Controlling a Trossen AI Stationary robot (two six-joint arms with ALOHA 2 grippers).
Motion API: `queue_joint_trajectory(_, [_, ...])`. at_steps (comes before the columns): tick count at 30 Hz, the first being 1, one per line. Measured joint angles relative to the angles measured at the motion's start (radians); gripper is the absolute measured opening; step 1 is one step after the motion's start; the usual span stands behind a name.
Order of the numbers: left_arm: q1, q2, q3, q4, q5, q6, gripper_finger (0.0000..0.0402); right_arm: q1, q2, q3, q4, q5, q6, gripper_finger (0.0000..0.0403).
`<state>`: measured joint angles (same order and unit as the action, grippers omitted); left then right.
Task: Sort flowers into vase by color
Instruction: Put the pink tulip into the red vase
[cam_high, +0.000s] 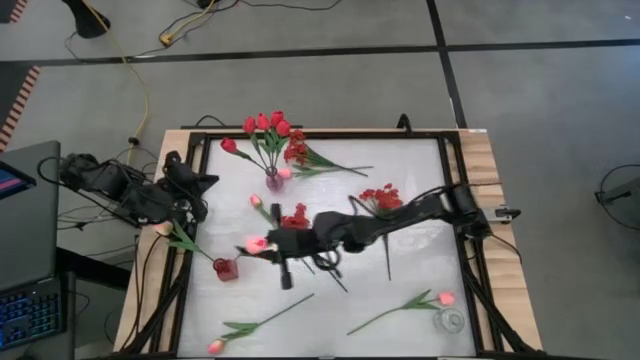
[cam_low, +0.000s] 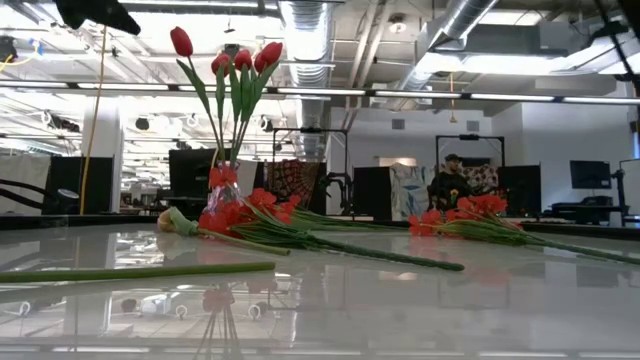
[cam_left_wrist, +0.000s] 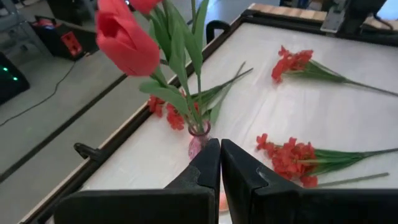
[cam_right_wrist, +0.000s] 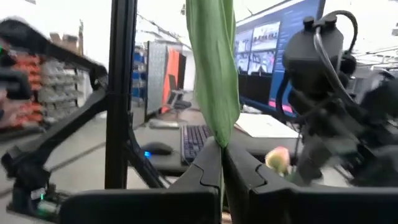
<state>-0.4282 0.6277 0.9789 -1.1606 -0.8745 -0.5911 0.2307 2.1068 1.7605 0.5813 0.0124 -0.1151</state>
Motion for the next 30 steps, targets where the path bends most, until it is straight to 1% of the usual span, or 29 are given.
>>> queue_joint_trajectory(5, [0.000,0.000,-0.016,-0.002,0.007,-0.008,0.0002,-0.023,0.097,0.144,-0.075,-0.023,0.014,0.0029])
queue_joint_trajectory(10, [0.000,0.000,-0.016,0.000,0.006,-0.003,0.0002,-0.038,0.158,0.211,-0.086,-0.042,0.063,0.0030])
queue_joint_trajectory(15, [0.000,0.000,-0.016,0.000,0.005,0.006,0.0002,-0.040,0.189,0.216,-0.074,-0.042,0.066,0.0029])
queue_joint_trajectory(30, [0.000,0.000,-0.016,0.000,0.005,0.005,0.0002,-0.058,0.221,0.216,-0.066,-0.044,0.115,0.0030])
